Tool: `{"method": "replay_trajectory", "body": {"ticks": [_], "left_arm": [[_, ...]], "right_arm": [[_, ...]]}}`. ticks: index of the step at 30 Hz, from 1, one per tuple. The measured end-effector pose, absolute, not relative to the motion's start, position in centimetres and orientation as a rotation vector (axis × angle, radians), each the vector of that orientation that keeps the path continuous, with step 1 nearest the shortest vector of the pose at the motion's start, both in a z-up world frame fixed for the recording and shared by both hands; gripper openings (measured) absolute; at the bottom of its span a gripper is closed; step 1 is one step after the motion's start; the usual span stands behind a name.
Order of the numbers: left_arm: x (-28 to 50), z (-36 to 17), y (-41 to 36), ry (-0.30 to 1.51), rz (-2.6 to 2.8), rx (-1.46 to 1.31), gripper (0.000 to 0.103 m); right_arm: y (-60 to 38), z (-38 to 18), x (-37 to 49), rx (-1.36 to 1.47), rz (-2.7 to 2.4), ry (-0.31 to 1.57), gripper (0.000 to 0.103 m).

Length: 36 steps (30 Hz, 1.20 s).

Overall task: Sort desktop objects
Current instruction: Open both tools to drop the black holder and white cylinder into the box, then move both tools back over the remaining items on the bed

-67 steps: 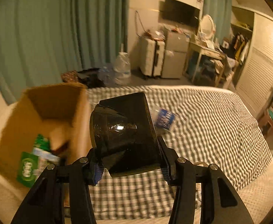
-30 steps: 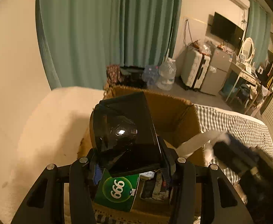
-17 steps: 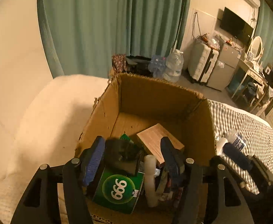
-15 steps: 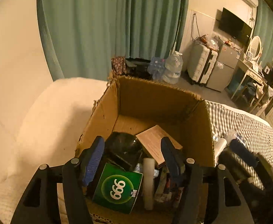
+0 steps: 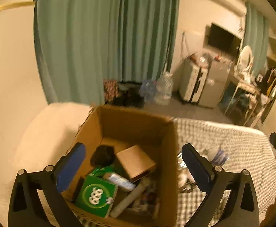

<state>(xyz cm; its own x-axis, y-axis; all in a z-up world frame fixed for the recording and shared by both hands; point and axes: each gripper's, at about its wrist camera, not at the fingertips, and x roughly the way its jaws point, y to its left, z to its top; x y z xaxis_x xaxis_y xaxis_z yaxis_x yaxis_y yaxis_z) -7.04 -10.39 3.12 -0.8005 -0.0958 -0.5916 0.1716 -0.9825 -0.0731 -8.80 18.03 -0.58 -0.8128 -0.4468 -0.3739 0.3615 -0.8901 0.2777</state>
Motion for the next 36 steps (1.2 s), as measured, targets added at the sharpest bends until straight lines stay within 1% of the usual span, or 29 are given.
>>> {"method": "replay_trajectory", "body": {"ticks": [1,3,8,12,15,19,23,27,31,36], "left_arm": [[-6.9,3.5,-9.9,0.178,-2.855,0.910,0.103],[-6.6,4.2,-8.6,0.159,-2.876,0.868,0.103],[-5.5,5.7,-5.9,0.155,-2.945,0.762,0.103],[-5.2,6.9,-4.0,0.163,-2.989,0.688,0.103],[-5.5,6.9,-2.6,0.157,-3.007,0.697,0.103],[-6.0,6.2,-0.4,0.125,-3.009,0.702,0.103],[-6.9,5.5,1.6,0.112,-3.034,0.719,0.103],[-8.9,3.5,3.3,0.123,-3.039,0.828,0.103],[-10.8,0.7,4.7,0.063,-3.040,0.945,0.103],[-13.4,-3.2,6.2,-0.027,-3.039,1.076,0.103]], "right_arm": [[18.9,0.2,-8.3,0.584,-2.648,-0.264,0.092],[20.5,1.7,-7.4,0.539,-2.683,-0.258,0.102],[24.2,4.6,-5.8,0.464,-2.774,-0.215,0.102],[26.6,5.5,-4.2,0.410,-2.830,-0.141,0.103],[29.0,5.5,-3.3,0.373,-2.850,-0.118,0.102],[31.9,4.7,-2.3,0.369,-2.835,-0.156,0.103],[34.3,3.4,-3.5,0.486,-2.796,-0.177,0.103],[36.1,0.7,-4.7,0.649,-2.827,-0.057,0.103],[37.0,-2.3,-5.8,0.778,-2.817,0.092,0.103],[39.1,-5.6,-7.4,0.905,-2.761,0.074,0.103]]}}
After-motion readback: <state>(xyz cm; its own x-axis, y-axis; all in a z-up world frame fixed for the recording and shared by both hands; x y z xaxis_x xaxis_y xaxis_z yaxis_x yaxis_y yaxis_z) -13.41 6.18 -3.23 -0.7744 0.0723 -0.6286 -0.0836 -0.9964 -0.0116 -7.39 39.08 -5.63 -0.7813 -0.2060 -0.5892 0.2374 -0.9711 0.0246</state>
